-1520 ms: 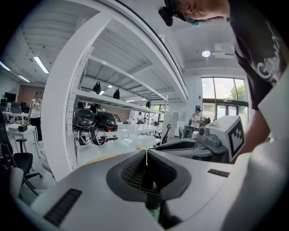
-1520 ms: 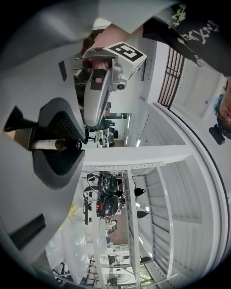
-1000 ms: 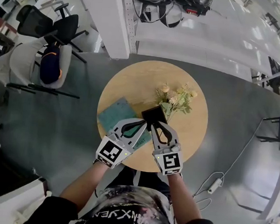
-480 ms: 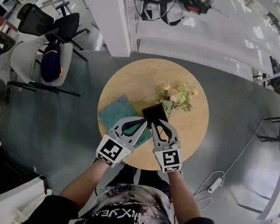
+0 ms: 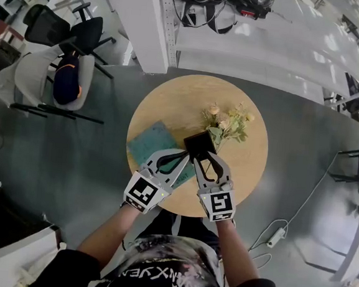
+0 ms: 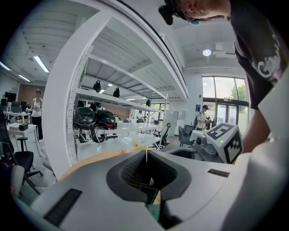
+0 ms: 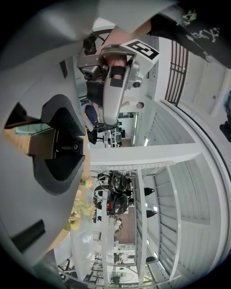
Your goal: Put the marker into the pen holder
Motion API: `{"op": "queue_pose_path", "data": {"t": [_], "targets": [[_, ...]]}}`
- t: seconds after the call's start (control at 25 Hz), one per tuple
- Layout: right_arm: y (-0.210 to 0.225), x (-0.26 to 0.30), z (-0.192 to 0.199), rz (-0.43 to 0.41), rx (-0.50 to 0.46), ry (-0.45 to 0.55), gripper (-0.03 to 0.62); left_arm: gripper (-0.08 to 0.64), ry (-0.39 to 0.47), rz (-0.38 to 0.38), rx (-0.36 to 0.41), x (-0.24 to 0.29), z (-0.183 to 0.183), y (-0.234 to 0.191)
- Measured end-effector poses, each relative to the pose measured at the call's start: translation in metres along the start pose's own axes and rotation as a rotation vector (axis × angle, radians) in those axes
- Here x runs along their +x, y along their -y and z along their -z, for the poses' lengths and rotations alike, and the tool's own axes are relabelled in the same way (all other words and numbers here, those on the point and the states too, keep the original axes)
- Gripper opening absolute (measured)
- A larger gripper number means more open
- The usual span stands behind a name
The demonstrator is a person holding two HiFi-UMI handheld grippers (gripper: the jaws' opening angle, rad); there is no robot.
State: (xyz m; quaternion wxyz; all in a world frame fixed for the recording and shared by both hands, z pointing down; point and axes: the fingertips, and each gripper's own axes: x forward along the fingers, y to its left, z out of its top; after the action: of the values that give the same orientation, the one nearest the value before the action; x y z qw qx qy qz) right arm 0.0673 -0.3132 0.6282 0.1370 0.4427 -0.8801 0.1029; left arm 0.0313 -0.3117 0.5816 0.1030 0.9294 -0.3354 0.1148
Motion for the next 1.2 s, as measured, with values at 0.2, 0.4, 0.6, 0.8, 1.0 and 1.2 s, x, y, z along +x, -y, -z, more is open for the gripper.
{"op": "queue_pose_path", "data": {"t": [0.2, 0.4, 0.6, 0.8, 1.0, 1.2], "targets": [[-0.007, -0.008, -0.014, 0.000, -0.029, 0.042, 0.145, 0.026, 0.007, 0.011, 0.007, -0.008, -0.004, 0.005], [-0.015, -0.022, -0.037, 0.016, -0.035, 0.068, 0.146, 0.025, 0.009, 0.016, 0.021, -0.019, -0.010, 0.008], [-0.027, -0.042, -0.053, 0.018, -0.024, 0.077, 0.146, 0.025, 0.030, 0.026, 0.027, -0.031, -0.014, 0.015], [-0.043, -0.064, -0.079, 0.029, -0.035, 0.112, 0.146, 0.025, 0.023, 0.046, 0.035, -0.046, -0.018, 0.024], [-0.059, -0.087, -0.094, 0.063, -0.065, 0.140, 0.146, 0.026, 0.011, 0.073, 0.042, -0.065, -0.021, 0.036], [-0.067, -0.108, -0.102, 0.101, -0.112, 0.170, 0.146, 0.026, 0.015, 0.102, 0.049, -0.084, -0.032, 0.047]]}}
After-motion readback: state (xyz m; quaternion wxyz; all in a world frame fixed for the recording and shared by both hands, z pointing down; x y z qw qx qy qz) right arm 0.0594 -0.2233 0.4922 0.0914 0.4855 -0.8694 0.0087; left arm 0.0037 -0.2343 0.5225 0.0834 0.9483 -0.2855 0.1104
